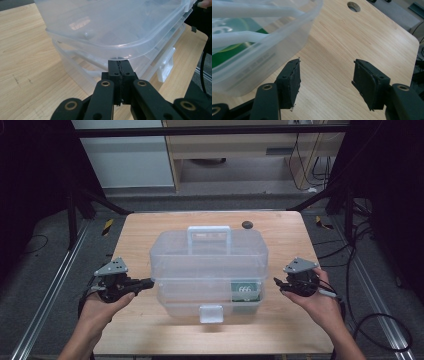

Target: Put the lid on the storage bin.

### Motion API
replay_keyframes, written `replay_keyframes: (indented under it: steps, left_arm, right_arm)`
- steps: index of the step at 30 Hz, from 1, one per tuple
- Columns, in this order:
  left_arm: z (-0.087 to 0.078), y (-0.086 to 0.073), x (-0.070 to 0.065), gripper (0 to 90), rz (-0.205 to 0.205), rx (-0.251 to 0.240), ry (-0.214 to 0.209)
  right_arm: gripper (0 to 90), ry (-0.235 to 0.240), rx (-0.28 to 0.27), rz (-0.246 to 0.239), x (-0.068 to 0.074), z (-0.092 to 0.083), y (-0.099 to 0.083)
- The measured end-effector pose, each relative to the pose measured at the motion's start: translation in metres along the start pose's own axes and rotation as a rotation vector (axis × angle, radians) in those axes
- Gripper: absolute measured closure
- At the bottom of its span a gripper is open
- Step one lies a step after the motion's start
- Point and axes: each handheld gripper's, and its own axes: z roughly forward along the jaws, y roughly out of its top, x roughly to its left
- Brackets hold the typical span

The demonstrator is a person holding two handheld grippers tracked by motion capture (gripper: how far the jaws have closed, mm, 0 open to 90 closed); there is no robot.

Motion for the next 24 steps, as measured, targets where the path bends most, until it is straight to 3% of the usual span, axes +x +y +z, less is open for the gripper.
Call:
replay_keyframes:
  steps: [5,6,9,10,11,14,15,16,18,20,22,24]
  left_arm:
    - [-0.001,-0.004,0.003,88.4,0.033,0.044,0.027]
    - [-0.002,-0.007,0.005,88.4,0.054,0.078,0.050]
    - [-0.009,-0.014,0.013,88.4,0.050,0.105,0.091]
    - [-0.014,-0.017,0.020,88.3,0.065,0.115,0.156]
    - [-0.015,-0.019,0.024,87.8,0.071,0.122,0.192]
    - [-0.011,-0.026,0.041,82.6,0.048,0.098,0.266]
    - [-0.011,-0.026,0.041,80.3,0.048,0.098,0.266]
    - [-0.004,-0.029,0.051,80.3,0.049,0.088,0.319]
    - [0.005,-0.033,0.063,67.0,0.019,0.070,0.348]
    - [0.020,-0.039,0.077,59.6,0.012,0.074,0.386]
    - [0.028,-0.042,0.083,55.0,-0.003,0.078,0.398]
    - [0.045,-0.049,0.094,43.5,-0.023,0.091,0.399]
  right_arm:
    - [36.2,-0.014,0.008,0.041,-0.005,0.009,-0.005]
    - [35.6,-0.020,0.007,0.053,-0.006,0.011,-0.006]
    - [32.9,-0.046,0.011,0.103,-0.012,0.016,-0.009]
    - [31.8,-0.060,0.007,0.135,-0.016,0.019,-0.011]
    - [31.0,-0.060,0.005,0.156,-0.018,0.021,-0.012]
    - [29.6,-0.073,0.016,0.215,-0.024,0.035,-0.017]
    - [29.6,-0.073,0.016,0.215,-0.024,0.035,-0.017]
    - [29.1,-0.076,0.017,0.229,-0.025,0.038,-0.018]
    - [27.6,-0.085,0.022,0.277,-0.027,0.052,-0.022]
    - [26.4,-0.098,0.027,0.309,-0.029,0.062,-0.025]
    - [25.7,-0.102,0.031,0.325,-0.031,0.066,-0.026]
    - [23.4,-0.108,0.038,0.373,-0.033,0.079,-0.031]
